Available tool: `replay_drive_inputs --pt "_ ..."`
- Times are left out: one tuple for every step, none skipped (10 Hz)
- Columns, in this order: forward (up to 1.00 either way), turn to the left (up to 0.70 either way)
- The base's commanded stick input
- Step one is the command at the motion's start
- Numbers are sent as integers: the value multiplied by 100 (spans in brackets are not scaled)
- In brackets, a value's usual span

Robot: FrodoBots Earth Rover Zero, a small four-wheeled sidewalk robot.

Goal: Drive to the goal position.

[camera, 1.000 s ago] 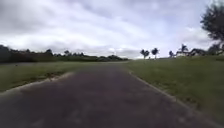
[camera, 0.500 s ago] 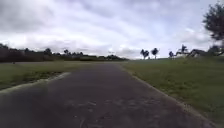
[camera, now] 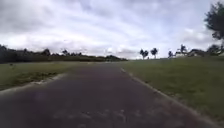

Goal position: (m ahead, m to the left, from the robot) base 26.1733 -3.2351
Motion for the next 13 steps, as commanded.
replay_drive_inputs --pt "70 2" --pt "70 2" --pt "70 2" --pt "70 2" --pt "70 2" --pt "70 2" --pt "70 2" --pt "70 2" --pt "70 2" --pt "70 2" --pt "70 2" --pt "70 2" --pt "70 2"
